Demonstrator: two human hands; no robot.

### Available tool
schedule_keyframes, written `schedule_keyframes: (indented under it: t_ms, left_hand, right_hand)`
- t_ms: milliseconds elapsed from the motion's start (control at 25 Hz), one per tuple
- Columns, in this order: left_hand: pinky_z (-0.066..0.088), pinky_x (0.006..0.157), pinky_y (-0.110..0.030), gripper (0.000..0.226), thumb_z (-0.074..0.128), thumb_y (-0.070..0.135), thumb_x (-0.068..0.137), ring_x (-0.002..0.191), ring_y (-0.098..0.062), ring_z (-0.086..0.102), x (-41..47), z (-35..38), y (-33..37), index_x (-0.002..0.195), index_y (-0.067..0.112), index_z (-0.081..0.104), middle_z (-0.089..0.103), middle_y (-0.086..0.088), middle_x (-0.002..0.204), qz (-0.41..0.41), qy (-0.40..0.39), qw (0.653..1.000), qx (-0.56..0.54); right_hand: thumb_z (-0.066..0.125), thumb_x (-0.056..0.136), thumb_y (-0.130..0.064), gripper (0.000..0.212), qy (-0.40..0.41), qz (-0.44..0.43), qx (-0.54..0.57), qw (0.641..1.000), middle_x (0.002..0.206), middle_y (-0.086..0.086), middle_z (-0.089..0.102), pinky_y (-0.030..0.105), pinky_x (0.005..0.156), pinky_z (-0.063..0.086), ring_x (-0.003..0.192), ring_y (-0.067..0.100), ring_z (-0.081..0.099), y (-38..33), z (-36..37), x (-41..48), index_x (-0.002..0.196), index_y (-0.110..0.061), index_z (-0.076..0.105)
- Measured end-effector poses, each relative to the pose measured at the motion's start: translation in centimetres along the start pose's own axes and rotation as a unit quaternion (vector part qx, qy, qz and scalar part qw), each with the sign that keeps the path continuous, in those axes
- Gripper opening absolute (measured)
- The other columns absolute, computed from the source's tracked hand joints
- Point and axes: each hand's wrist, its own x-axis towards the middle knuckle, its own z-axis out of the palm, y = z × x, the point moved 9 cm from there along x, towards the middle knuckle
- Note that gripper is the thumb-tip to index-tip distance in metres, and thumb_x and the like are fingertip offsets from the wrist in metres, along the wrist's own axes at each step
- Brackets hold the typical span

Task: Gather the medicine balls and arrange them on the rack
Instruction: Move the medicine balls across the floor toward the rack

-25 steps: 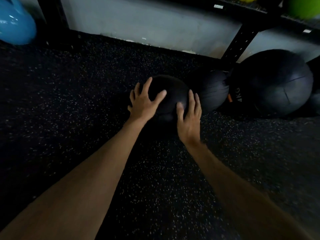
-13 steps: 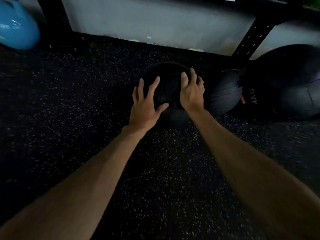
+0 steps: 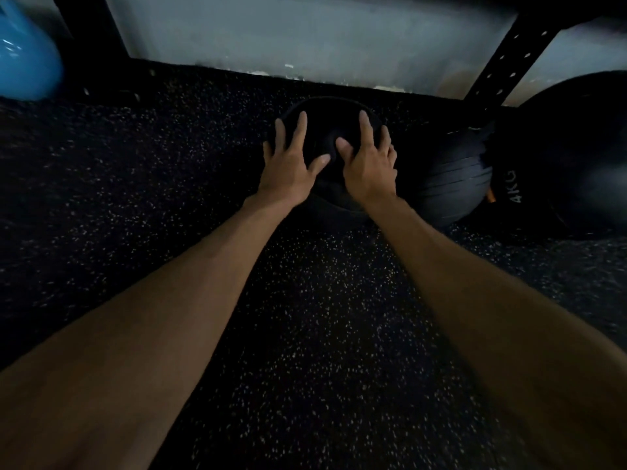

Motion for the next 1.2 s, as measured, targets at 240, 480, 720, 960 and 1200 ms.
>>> schedule_keyframes:
  t_ms: [240,480,720,960,1200]
  left_hand:
    - [0.012,0.123,-0.054,0.078,0.049,0.045,0.101,0.152,-0.042,-0.003,-0.7,0.2,-0.3,0.157,0.042,-0.006,-0.018,-0.005,0.166,-0.006,-0.058,0.998,0.026]
    - [0.044,0.103,-0.043,0.053,0.05,0.033,0.101,0.129,-0.033,0.05,-7.4,-5.7,1.6,0.151,0.035,0.033,0.045,-0.012,0.149,-0.087,-0.105,0.975,0.177]
    - [0.047,0.088,-0.04,0.034,0.047,0.034,0.102,0.113,-0.031,0.059,-16.5,-15.0,2.7,0.129,0.016,0.056,0.058,-0.011,0.128,-0.078,-0.116,0.941,0.308]
    - [0.047,0.091,-0.042,0.036,0.046,0.038,0.102,0.113,-0.032,0.058,-25.9,-23.6,3.2,0.127,0.015,0.058,0.058,-0.013,0.127,-0.062,-0.109,0.948,0.292]
    - [0.049,0.091,-0.042,0.036,0.047,0.037,0.102,0.113,-0.033,0.06,-35.2,-28.7,10.4,0.126,0.013,0.059,0.06,-0.015,0.127,0.027,-0.074,0.959,0.271]
  right_hand:
    - [0.028,0.102,-0.06,0.065,0.009,-0.008,-0.015,1.0,0.168,0.013,0.001,0.059,0.117,0.02,0.152,0.04,0.007,0.1,0.2,-0.8,0.159,-0.039,0.005]
    - [0.04,0.103,-0.046,0.072,-0.168,0.095,-0.119,0.974,0.167,0.012,0.006,0.058,0.115,0.026,0.149,0.041,0.02,-1.5,-2.9,-4.1,0.158,-0.039,-0.005]
    - [0.042,0.101,-0.033,0.042,-0.153,-0.002,-0.147,0.977,0.138,0.019,0.053,0.049,0.103,0.043,0.126,0.04,0.05,-9.9,-8.5,-13.0,0.134,-0.009,0.049]
    - [0.043,0.102,-0.038,0.036,-0.183,-0.14,-0.153,0.961,0.121,0.019,0.062,0.04,0.083,0.044,0.11,0.038,0.058,-18.5,-13.0,-23.0,0.117,-0.009,0.057]
    - [0.041,0.102,-0.039,0.037,-0.122,-0.117,-0.158,0.973,0.126,0.017,0.061,0.042,0.089,0.049,0.113,0.039,0.059,-19.4,-23.1,-32.9,0.123,-0.013,0.057]
